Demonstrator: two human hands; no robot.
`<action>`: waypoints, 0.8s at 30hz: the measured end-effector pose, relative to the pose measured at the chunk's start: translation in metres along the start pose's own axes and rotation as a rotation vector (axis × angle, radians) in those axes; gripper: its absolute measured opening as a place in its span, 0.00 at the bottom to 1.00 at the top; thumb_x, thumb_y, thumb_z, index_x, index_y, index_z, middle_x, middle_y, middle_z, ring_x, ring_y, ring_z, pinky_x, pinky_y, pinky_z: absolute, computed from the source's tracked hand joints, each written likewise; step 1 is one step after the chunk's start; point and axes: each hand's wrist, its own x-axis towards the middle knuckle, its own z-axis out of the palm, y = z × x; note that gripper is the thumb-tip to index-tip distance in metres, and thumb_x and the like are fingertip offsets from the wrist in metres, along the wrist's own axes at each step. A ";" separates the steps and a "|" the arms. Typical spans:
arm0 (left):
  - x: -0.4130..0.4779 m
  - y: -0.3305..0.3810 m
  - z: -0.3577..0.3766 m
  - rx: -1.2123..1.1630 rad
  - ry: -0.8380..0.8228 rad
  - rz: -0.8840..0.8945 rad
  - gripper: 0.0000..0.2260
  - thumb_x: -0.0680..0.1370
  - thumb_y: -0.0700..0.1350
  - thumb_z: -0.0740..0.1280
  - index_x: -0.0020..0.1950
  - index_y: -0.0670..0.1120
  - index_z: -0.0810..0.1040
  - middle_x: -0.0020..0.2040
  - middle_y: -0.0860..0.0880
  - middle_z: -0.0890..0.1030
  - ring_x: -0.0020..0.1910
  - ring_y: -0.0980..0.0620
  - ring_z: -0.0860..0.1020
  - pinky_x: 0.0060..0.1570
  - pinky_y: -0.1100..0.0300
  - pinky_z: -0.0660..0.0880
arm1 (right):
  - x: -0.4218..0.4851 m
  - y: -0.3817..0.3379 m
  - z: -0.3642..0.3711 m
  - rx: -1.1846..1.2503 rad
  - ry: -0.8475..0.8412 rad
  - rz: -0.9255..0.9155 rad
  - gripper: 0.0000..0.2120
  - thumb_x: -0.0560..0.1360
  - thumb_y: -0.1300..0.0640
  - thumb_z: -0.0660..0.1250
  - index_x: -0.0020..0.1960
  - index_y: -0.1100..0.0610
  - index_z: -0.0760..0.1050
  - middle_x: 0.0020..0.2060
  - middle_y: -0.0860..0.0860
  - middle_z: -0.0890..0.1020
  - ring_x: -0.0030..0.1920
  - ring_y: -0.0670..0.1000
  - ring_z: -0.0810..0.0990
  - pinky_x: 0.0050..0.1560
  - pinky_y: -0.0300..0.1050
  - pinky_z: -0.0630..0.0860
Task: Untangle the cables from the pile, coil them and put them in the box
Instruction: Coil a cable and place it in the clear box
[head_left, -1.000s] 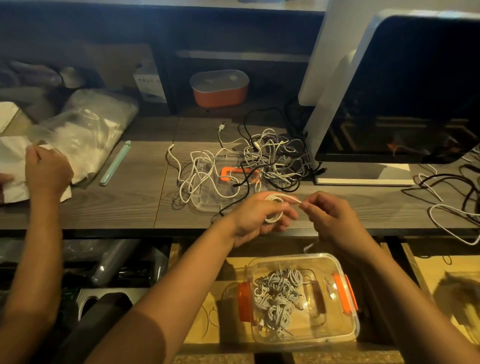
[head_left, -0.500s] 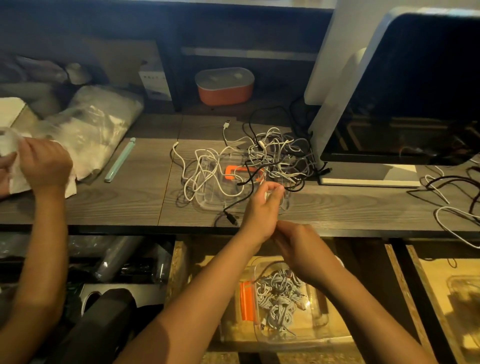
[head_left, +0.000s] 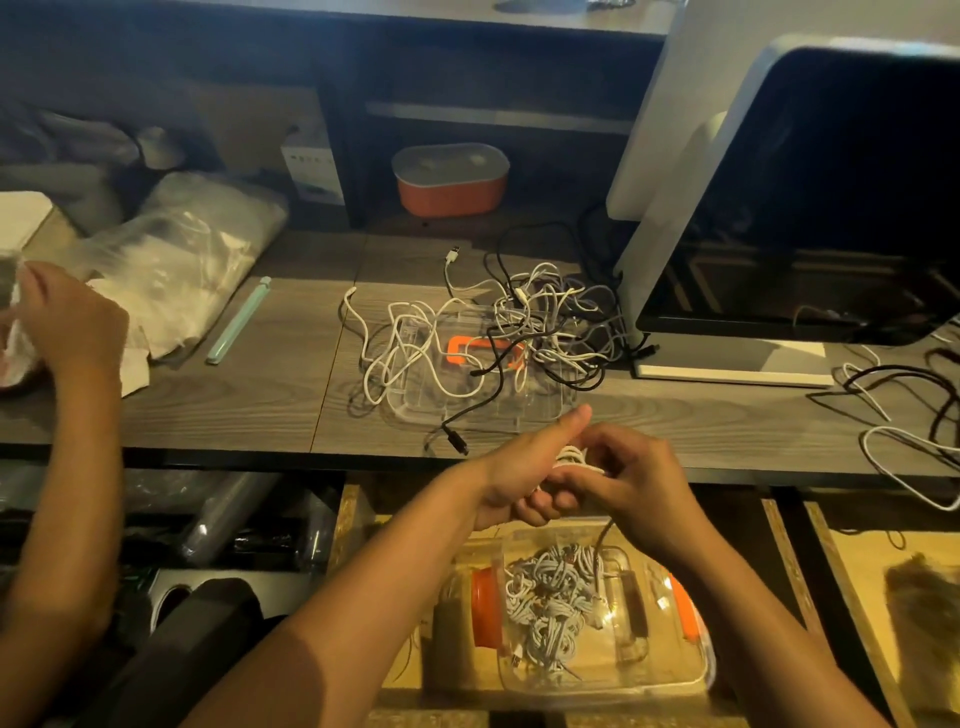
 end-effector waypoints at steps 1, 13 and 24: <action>0.000 0.001 -0.002 0.037 0.010 0.008 0.23 0.77 0.67 0.49 0.43 0.52 0.74 0.25 0.52 0.67 0.20 0.61 0.59 0.18 0.72 0.54 | -0.001 0.000 0.002 0.045 0.000 0.008 0.09 0.70 0.60 0.73 0.43 0.48 0.77 0.29 0.53 0.74 0.31 0.42 0.68 0.32 0.35 0.64; 0.009 0.005 0.011 0.082 0.329 0.276 0.12 0.80 0.59 0.54 0.47 0.53 0.70 0.37 0.50 0.75 0.27 0.56 0.73 0.22 0.67 0.64 | -0.001 0.003 -0.006 0.379 0.138 0.205 0.05 0.73 0.57 0.68 0.46 0.57 0.79 0.34 0.50 0.83 0.34 0.45 0.79 0.36 0.39 0.75; 0.025 0.006 0.017 0.583 0.783 0.405 0.23 0.83 0.55 0.48 0.33 0.48 0.70 0.30 0.51 0.73 0.30 0.55 0.70 0.32 0.61 0.64 | 0.005 0.000 -0.030 -0.057 -0.071 0.157 0.05 0.77 0.52 0.63 0.47 0.50 0.77 0.37 0.53 0.80 0.36 0.49 0.77 0.37 0.45 0.73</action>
